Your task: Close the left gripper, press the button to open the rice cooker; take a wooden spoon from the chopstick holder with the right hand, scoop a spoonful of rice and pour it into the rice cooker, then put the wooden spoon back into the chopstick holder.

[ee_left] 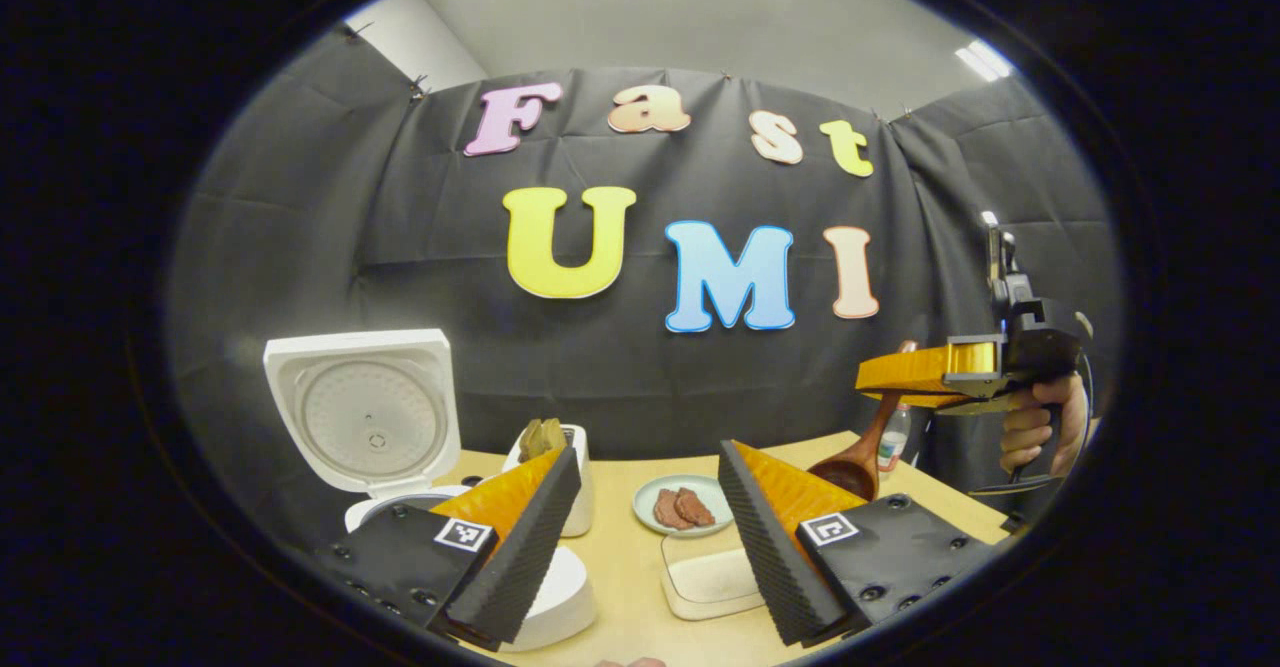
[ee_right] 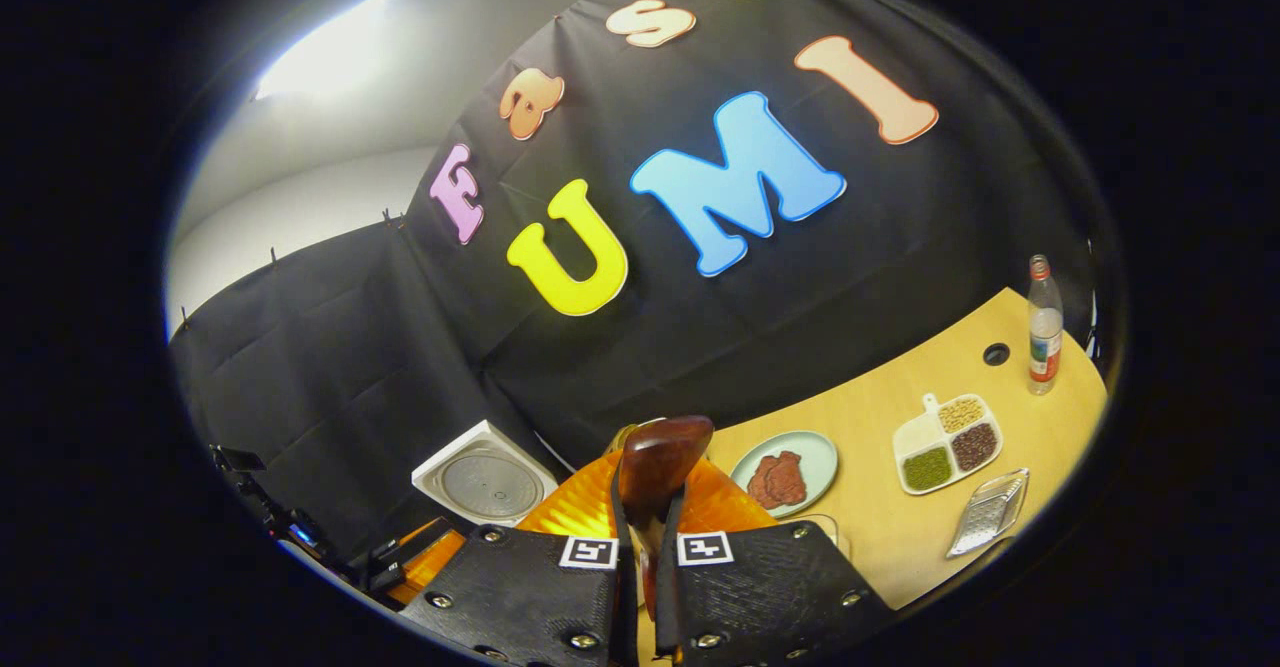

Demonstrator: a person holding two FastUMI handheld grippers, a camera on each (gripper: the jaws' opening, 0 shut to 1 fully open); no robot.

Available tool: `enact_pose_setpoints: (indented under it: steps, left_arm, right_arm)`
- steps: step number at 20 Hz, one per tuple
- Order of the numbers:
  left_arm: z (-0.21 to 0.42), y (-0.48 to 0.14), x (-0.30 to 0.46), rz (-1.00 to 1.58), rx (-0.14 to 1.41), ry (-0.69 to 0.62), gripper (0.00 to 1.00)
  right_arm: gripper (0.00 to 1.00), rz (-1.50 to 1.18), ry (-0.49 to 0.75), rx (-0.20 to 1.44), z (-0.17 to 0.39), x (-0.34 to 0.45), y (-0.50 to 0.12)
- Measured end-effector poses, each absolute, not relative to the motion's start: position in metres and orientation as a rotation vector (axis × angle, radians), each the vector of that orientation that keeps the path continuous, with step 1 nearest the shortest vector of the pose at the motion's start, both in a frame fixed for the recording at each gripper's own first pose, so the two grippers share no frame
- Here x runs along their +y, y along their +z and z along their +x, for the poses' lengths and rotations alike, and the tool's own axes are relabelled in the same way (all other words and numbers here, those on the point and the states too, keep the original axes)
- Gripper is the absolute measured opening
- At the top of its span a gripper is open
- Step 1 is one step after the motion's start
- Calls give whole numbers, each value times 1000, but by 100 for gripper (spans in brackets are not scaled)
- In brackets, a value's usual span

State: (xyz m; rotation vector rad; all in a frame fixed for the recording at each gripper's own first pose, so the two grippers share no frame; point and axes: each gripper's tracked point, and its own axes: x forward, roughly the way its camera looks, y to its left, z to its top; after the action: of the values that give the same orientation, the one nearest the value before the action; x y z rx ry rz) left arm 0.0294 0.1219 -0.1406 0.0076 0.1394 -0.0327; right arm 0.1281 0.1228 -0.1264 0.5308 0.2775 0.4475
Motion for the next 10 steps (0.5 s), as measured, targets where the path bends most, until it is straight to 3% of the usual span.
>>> enact_pose_setpoints:
  steps: [1,2,3,10]
  left_arm:
    - [32,-139,116,7,137,-39,100]
    - [35,-136,110,7,134,-43,92]
    - [37,-133,106,10,130,-44,100]
    - [39,-123,95,29,126,-38,96]
  right_arm:
    - [7,525,422,270,128,110,-127]
    - [7,522,395,263,128,96,-128]
    - [7,520,371,257,128,84,-128]
    - [7,506,171,241,138,-5,-144]
